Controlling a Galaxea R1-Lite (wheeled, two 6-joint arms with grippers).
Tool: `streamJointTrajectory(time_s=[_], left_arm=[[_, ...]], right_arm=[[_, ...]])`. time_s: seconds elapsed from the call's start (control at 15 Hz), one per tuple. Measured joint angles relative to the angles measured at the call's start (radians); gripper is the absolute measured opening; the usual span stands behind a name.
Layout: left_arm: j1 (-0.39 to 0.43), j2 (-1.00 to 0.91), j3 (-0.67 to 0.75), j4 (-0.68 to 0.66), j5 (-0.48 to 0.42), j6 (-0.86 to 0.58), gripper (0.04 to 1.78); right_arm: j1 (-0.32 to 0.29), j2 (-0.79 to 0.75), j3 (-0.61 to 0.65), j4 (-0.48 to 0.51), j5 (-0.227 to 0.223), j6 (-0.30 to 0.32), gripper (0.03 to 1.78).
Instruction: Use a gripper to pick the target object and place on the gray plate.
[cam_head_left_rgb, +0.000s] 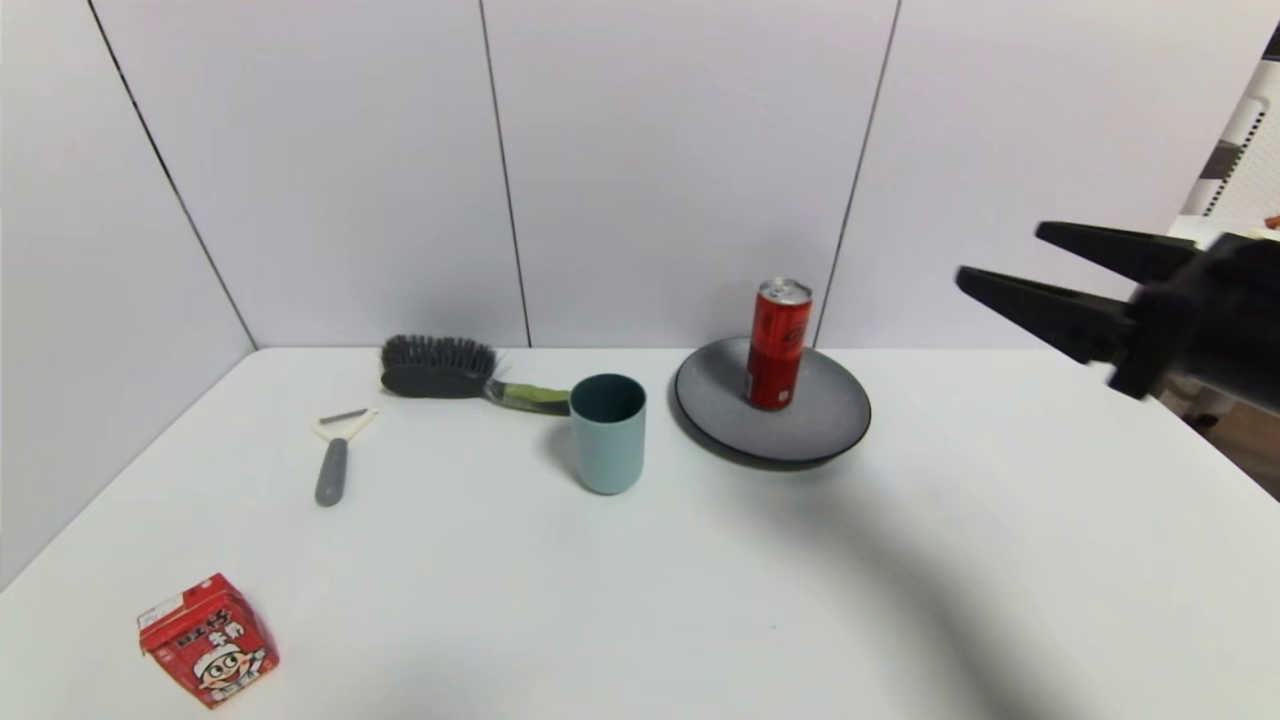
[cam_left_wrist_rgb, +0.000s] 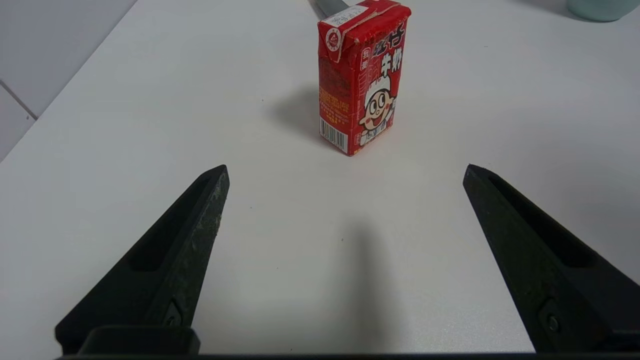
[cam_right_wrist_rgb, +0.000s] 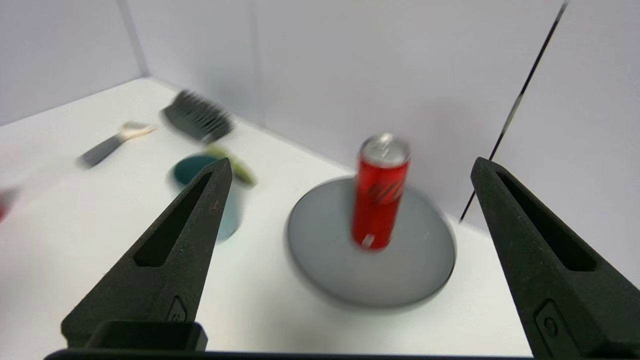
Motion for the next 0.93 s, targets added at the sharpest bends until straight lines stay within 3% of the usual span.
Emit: streamJointTrajectory(time_s=[0.13,0.2,0.27,0.4,0.53,0.6,0.73,0.93], left_arm=[[0.0,0.0,0.0,0.0,0.0,0.0,1.69],[0.0,0.0,0.0,0.0,0.0,0.0,1.69],[0.0,0.0,0.0,0.0,0.0,0.0,1.69],[0.0,0.0,0.0,0.0,0.0,0.0,1.69],[0.0,0.0,0.0,0.0,0.0,0.0,1.69],[0.0,0.0,0.0,0.0,0.0,0.0,1.69],[0.0,0.0,0.0,0.0,0.0,0.0,1.69],[0.0,0.0,0.0,0.0,0.0,0.0,1.69]], right_arm=[[-0.03,-0.211,0.101,0.148,0.022,-0.007,1.66],[-0.06,-0.324,0.16,0.238,-0.001,-0.015,1.67],[-0.087,-0.416,0.214,0.315,-0.044,-0.026,1.67],[-0.142,-0.58,0.35,0.448,-0.197,-0.071,1.68],[-0.193,-0.725,0.476,0.514,-0.343,-0.094,1.69],[-0.208,-0.788,0.528,0.519,-0.377,-0.097,1.69],[-0.219,-0.91,0.607,0.541,-0.38,-0.098,1.69],[-0.221,-1.088,0.645,0.567,-0.35,-0.094,1.69]])
